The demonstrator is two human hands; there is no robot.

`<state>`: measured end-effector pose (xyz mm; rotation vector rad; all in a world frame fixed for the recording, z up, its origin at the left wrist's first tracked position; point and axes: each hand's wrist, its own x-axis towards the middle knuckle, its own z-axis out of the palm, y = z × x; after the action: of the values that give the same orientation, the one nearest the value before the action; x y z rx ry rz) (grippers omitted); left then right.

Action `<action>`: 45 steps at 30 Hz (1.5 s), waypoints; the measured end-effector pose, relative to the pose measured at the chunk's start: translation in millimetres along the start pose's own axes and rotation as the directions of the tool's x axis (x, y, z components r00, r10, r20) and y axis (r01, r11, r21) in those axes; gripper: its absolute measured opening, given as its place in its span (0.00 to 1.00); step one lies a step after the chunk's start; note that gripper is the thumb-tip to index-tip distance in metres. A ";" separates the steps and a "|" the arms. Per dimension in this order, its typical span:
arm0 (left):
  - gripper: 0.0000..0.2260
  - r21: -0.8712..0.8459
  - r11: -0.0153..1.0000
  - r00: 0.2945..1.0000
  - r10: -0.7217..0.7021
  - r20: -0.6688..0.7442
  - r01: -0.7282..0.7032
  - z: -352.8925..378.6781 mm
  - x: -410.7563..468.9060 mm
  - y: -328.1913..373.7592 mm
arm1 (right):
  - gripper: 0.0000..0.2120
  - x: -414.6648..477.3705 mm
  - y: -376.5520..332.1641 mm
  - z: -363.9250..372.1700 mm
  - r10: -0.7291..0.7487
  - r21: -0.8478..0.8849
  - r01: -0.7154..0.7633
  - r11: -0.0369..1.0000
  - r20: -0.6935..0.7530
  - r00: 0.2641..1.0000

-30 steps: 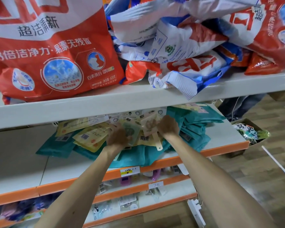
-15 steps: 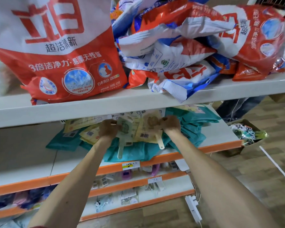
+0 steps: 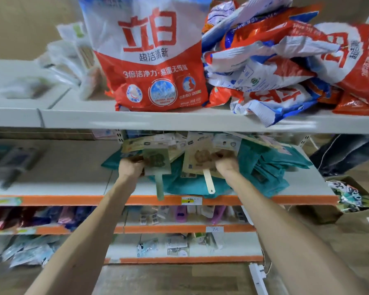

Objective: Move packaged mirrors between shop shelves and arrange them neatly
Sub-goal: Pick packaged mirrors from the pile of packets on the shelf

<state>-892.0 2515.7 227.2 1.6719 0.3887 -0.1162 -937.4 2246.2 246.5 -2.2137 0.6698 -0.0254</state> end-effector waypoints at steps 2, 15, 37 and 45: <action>0.07 -0.016 0.999 0.999 0.027 -0.035 -0.027 -33.0 -5.5 0.4 | 0.15 -13.5 -21.4 17.3 -0.002 0.018 0.002 1.000 0.031 1.000; 0.03 -0.141 0.990 0.965 -0.017 -0.260 -0.020 -354.6 -69.7 -50.9 | 0.10 -182.5 -191.9 225.6 -0.272 0.127 0.250 0.960 0.205 0.940; 0.02 -0.115 0.992 0.943 0.019 -0.333 -0.061 -576.1 51.7 -49.3 | 0.08 -216.3 -358.8 433.0 -0.329 0.215 0.279 0.936 0.245 0.912; 0.06 -0.062 0.998 0.972 -0.023 -0.235 0.008 -614.3 129.1 -30.1 | 0.10 -161.6 -401.8 482.9 -0.269 0.164 0.241 0.957 0.183 0.945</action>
<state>-871.8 3143.5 248.6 1.6276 0.5789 0.0837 -781.3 2875.8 237.5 -2.1174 0.2567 0.0219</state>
